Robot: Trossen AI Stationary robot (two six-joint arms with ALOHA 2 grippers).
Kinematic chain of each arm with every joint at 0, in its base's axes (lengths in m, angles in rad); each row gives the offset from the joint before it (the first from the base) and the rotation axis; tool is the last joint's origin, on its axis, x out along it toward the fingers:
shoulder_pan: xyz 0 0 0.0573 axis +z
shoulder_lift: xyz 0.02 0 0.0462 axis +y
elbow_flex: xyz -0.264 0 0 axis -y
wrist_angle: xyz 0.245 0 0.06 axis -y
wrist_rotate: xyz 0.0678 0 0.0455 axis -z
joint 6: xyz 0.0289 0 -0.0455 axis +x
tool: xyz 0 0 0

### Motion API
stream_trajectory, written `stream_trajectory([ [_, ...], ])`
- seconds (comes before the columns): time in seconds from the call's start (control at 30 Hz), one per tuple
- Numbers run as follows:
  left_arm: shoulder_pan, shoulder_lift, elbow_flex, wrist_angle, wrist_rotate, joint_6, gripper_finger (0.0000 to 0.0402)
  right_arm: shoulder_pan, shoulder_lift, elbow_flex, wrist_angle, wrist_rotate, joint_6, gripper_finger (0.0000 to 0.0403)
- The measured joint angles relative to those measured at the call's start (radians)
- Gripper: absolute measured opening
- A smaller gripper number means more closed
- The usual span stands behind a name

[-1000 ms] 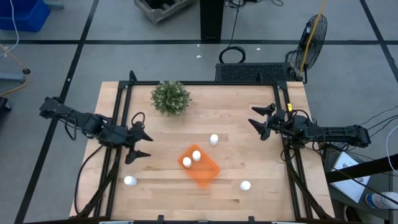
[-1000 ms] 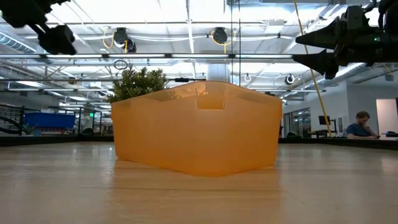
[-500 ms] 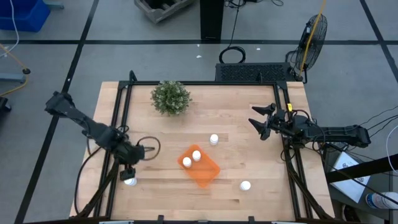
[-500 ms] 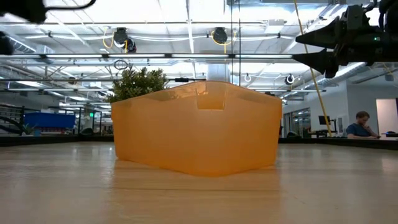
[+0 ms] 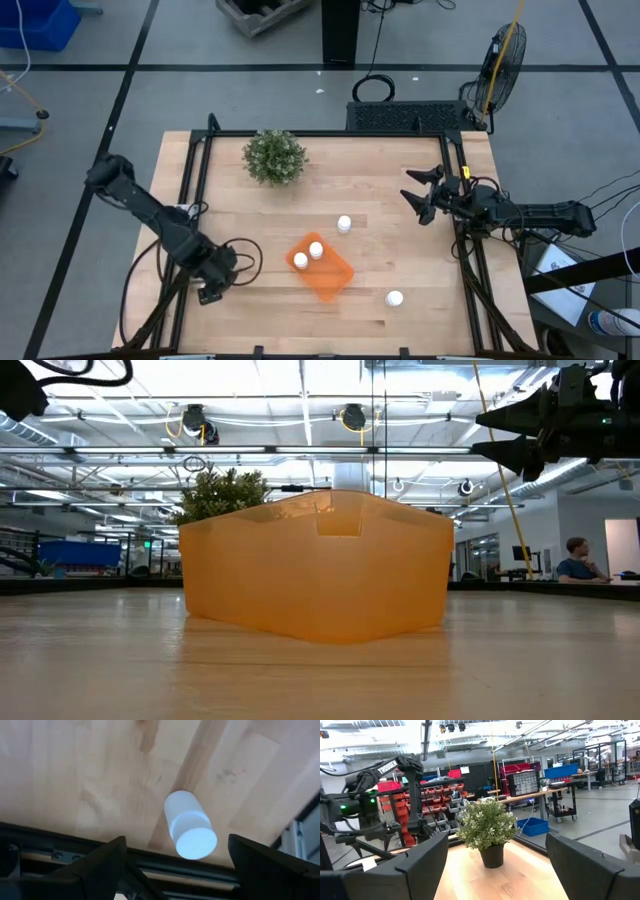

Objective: Pick and place pill bottles into a basket
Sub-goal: Put the white medicine bottle into the orange bin

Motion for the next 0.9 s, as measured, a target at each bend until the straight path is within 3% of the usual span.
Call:
stream_trajectory([
  [0.47, -0.193, 0.007, 0.005, 0.002, -0.135, -0.331, 0.0351, 0.0, 0.0, 0.0, 0.005, 0.0, -0.01, 0.0325],
  [0.9, -0.256, 0.007, 0.005, 0.072, -0.268, -0.409, 0.0351, 0.0, 0.0, 0.0, 0.037, 0.001, -0.01, 0.0325],
])
